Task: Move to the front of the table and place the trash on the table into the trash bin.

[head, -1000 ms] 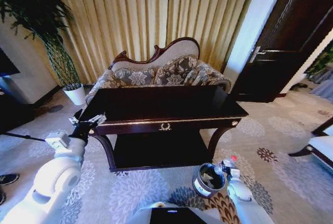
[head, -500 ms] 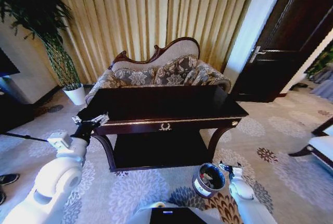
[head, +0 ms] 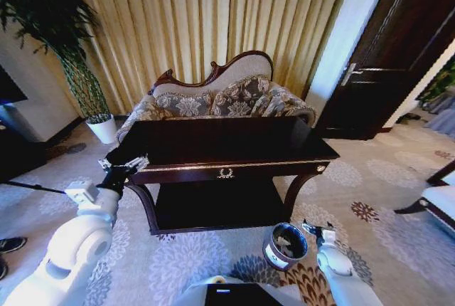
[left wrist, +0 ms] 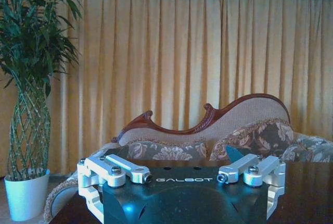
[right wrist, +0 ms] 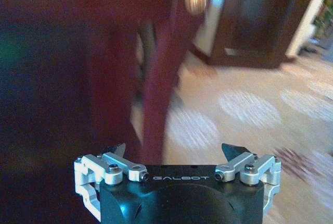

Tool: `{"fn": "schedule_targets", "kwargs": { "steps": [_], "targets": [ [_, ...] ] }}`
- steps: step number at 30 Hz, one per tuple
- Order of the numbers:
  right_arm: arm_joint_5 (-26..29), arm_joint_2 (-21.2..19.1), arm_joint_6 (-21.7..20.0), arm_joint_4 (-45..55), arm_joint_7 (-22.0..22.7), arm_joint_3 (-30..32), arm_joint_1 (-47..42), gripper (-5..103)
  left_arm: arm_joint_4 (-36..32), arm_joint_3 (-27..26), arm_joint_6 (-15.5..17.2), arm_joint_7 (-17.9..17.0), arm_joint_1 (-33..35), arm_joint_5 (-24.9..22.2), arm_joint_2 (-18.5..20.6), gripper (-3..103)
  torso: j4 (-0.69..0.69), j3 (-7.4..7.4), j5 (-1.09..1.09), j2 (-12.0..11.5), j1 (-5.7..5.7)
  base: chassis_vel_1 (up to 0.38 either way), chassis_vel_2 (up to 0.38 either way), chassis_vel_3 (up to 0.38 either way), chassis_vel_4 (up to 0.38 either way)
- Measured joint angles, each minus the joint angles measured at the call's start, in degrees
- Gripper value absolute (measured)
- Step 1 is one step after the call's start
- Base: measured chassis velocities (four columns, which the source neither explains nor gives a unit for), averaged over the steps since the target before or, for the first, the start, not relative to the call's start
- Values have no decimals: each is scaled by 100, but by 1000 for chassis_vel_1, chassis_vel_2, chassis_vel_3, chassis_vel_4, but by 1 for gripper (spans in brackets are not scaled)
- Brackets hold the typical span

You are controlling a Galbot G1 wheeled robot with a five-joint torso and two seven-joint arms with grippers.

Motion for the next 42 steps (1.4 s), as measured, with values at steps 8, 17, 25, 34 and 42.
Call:
{"fn": "schedule_targets", "kwargs": {
  "steps": [8,17,25,34,42],
  "targets": [
    [731,-354,-248,2633,-106,248,-736,100,-53,-24,19,-2,9,-5,-58,100,0,0,-1,1,0,0,0,0,0],
    [1056,-970,-754,4632,443,228,-715,100,-243,-45,62,22,112,-1,-101,100,-1,0,1,1,0,0,0,0,0],
    [1024,-949,-883,4754,464,355,-788,100,-324,-33,77,50,160,12,-108,100,-2,0,2,0,0,0,0,0,0],
    [1041,-897,-885,4775,456,324,-788,100,-343,-47,89,45,190,27,-90,100,-2,1,2,-1,1,87,-85,-81,93],
    [1031,-866,-885,4775,448,319,-814,100,-364,-33,90,46,182,33,-72,100,-2,0,2,0,-2,227,-225,-230,226]
  ]
}}
